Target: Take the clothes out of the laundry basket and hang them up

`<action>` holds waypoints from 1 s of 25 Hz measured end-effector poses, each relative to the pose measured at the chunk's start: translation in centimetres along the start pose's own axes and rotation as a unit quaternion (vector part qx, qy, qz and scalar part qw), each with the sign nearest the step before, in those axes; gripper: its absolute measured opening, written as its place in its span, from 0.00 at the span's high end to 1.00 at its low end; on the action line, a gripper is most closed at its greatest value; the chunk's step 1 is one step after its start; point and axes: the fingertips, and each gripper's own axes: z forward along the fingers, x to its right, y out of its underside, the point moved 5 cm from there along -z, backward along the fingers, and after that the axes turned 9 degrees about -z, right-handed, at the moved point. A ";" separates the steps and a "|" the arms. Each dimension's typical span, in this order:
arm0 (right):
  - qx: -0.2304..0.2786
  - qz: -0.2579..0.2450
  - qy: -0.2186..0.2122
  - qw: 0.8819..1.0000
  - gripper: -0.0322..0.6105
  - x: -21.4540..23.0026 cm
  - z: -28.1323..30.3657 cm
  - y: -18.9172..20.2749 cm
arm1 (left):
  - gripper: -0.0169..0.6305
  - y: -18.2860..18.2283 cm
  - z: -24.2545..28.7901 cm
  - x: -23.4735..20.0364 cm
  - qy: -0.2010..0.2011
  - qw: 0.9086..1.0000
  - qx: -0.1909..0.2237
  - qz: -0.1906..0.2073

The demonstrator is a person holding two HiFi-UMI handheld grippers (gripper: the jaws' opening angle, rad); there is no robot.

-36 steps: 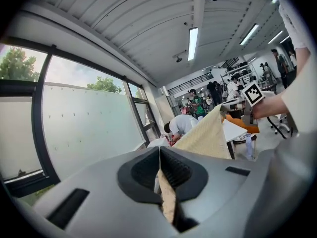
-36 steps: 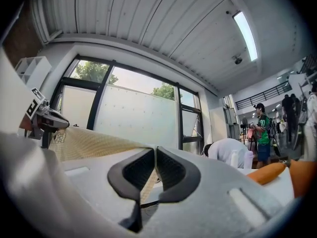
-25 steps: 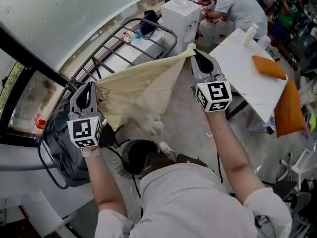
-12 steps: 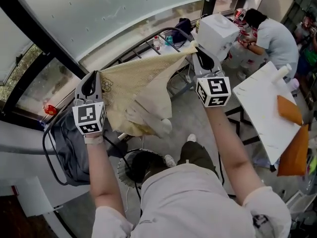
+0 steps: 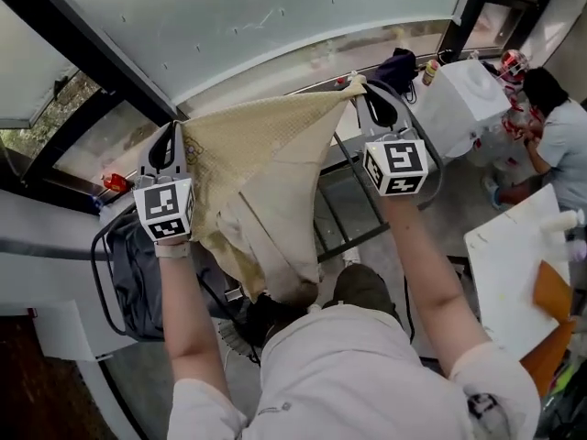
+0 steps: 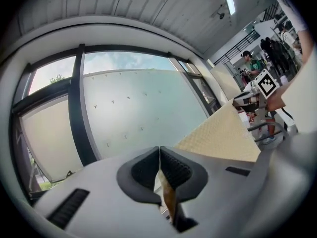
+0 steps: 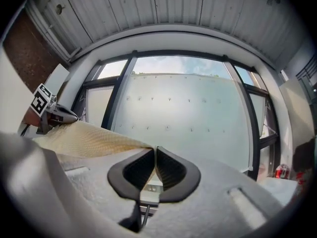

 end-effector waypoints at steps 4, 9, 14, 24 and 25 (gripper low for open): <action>-0.006 0.013 -0.033 0.999 0.92 1.4 6.3 2.1 | 0.97 -0.1 5.1 -1.4 -0.028 0.999 -0.025 0.014; -0.018 0.018 -0.062 0.998 0.92 2.6 12.0 4.1 | 0.97 1.0 10.2 -2.7 -0.047 0.998 -0.048 0.002; -0.047 0.017 -0.095 0.994 0.92 2.7 15.4 6.9 | 0.97 4.7 13.4 -2.6 -0.067 0.994 -0.084 -0.009; -0.176 0.006 -0.181 0.968 0.92 1.0 18.1 16.4 | 0.96 15.9 16.6 0.3 -0.090 0.974 -0.199 -0.063; -0.185 0.005 -0.188 0.965 0.92 0.8 18.1 17.2 | 0.96 16.8 16.7 0.5 -0.092 0.971 -0.207 -0.071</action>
